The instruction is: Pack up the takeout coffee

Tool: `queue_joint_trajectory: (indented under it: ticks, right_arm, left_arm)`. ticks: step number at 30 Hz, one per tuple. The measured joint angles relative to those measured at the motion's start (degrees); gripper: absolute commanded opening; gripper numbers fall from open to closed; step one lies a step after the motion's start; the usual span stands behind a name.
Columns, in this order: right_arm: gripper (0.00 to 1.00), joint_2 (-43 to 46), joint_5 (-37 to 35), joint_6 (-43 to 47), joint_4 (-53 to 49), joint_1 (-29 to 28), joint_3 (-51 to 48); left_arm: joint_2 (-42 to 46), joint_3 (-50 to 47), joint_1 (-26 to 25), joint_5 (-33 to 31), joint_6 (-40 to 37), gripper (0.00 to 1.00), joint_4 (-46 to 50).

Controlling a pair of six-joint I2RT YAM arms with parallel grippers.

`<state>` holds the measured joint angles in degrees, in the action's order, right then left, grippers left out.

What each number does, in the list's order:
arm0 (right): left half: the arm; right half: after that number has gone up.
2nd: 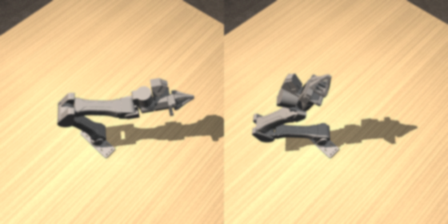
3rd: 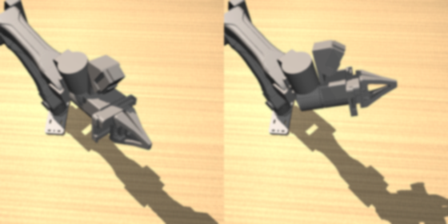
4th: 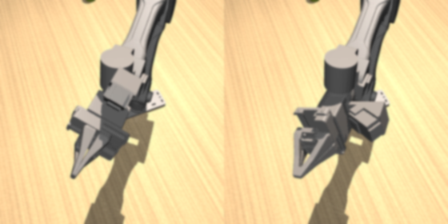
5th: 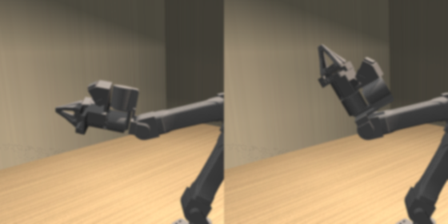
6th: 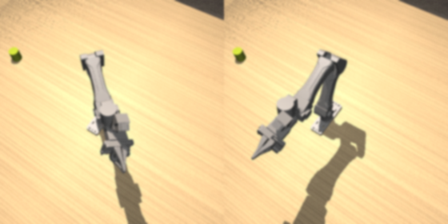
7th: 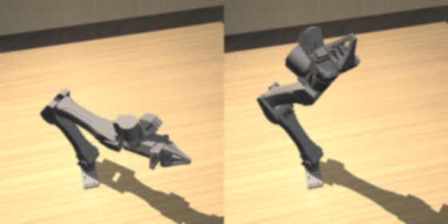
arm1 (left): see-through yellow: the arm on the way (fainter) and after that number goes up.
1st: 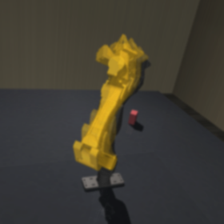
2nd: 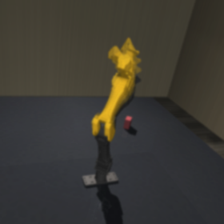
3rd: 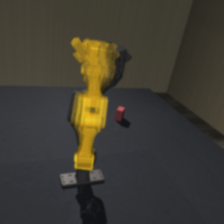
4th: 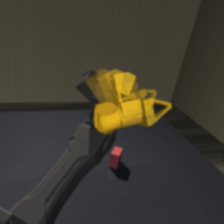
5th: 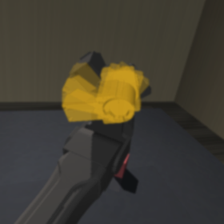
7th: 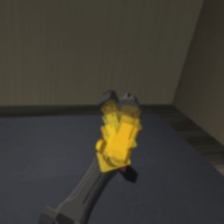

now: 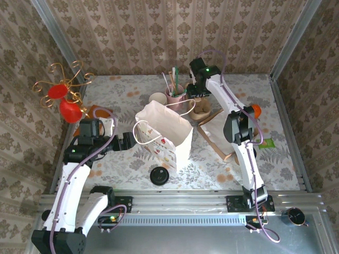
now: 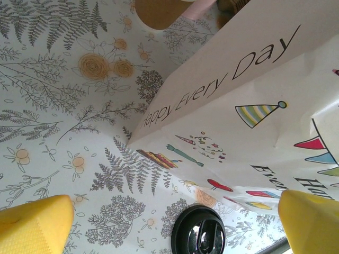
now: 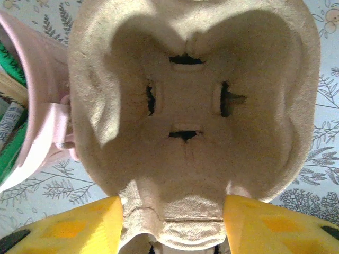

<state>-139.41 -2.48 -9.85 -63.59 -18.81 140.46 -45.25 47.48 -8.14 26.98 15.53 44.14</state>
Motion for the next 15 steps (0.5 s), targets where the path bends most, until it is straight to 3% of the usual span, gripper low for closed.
queue_joint_trajectory:
  ticks: [15]
  right_arm:
    - [0.52, -2.1, -2.1, 0.7, -1.4, 0.0, 2.1]
  left_arm:
    - [-0.1, -0.2, 0.0, 0.0, -0.2, 1.00, -0.1]
